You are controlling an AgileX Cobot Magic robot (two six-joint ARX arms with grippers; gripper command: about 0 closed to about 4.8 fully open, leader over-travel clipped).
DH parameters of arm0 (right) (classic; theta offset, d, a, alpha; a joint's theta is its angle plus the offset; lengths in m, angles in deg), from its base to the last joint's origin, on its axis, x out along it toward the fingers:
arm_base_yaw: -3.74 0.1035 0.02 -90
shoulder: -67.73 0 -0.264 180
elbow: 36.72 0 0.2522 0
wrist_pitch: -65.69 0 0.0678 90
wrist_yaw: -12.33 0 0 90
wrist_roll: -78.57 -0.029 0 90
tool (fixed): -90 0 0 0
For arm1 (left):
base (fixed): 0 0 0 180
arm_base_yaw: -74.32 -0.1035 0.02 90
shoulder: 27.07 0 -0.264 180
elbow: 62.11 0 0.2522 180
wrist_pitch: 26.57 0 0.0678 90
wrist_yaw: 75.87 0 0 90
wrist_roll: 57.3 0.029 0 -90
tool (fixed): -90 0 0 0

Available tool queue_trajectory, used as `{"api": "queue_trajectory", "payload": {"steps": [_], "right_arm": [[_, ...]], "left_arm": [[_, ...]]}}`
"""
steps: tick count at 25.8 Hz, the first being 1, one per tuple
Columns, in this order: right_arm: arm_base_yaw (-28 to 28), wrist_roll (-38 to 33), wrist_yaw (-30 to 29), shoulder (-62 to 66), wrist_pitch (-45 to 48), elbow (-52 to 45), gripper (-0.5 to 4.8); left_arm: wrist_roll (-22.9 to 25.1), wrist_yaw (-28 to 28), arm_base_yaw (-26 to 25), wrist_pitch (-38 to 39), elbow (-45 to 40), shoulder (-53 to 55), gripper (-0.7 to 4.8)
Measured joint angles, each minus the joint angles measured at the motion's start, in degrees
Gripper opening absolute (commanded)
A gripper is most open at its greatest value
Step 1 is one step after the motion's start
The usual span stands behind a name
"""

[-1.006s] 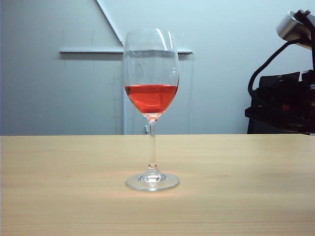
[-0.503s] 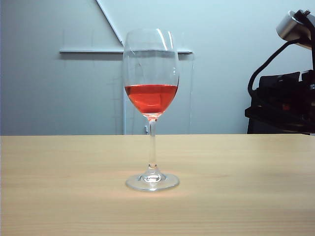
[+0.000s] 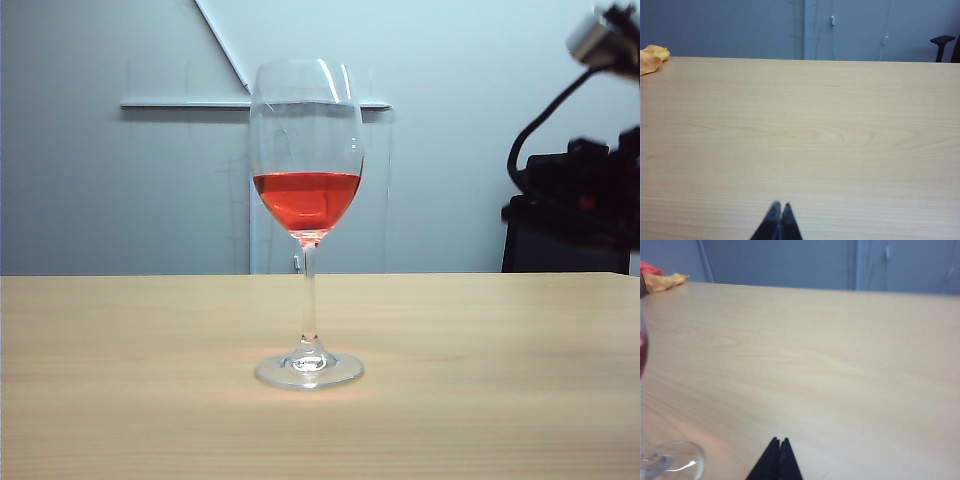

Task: Gently pick up the goblet, rotate it counterclockwise for two full turns (viewing from above), and then place it back on the table.

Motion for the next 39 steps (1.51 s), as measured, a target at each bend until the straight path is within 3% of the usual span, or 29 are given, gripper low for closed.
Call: {"api": "queue_trajectory", "payload": {"steps": [1, 2, 7, 10, 15, 23, 28, 39], "right_arm": [[-0.1, 7.3, 0.0, -4.6, -3.1, 0.0, -0.08], [-0.6, 9.6, -0.2, -7.8, -6.3, 0.0, -0.08], [-5.3, 11.0, -0.3, -19.8, -14.8, 0.0, -0.08], [-14.7, 11.0, -0.2, -32.2, -23.9, 0.0, -0.08], [-22.4, 10.3, -0.3, -42.9, -37.0, -0.1, -0.08], [-34.8, 1.5, -4.0, -61.7, -57.8, -0.7, -0.08], [-36.9, 0.4, -9.0, -74.1, -65.8, -0.7, -0.08], [-33.1, 4.0, -8.9, -74.0, -67.6, -0.7, -0.08]], "left_arm": [[0.0, 0.0, 0.0, 0.0, 0.0, 0.0, -0.05], [0.0, 0.0, 0.0, 0.0, 0.0, 0.0, -0.05], [0.0, 0.0, 0.0, 0.0, 0.0, 0.0, -0.05], [0.0, 0.0, 0.0, 0.0, 0.0, 0.0, -0.05], [0.0, 0.0, 0.0, 0.0, 0.0, 0.0, -0.05], [0.0, 0.0, 0.0, 0.0, 0.0, 0.1, -0.05], [0.0, 0.0, 0.0, 0.0, 0.0, 0.1, -0.05], [0.0, 0.0, 0.0, 0.0, 0.0, 0.1, -0.05]]}}
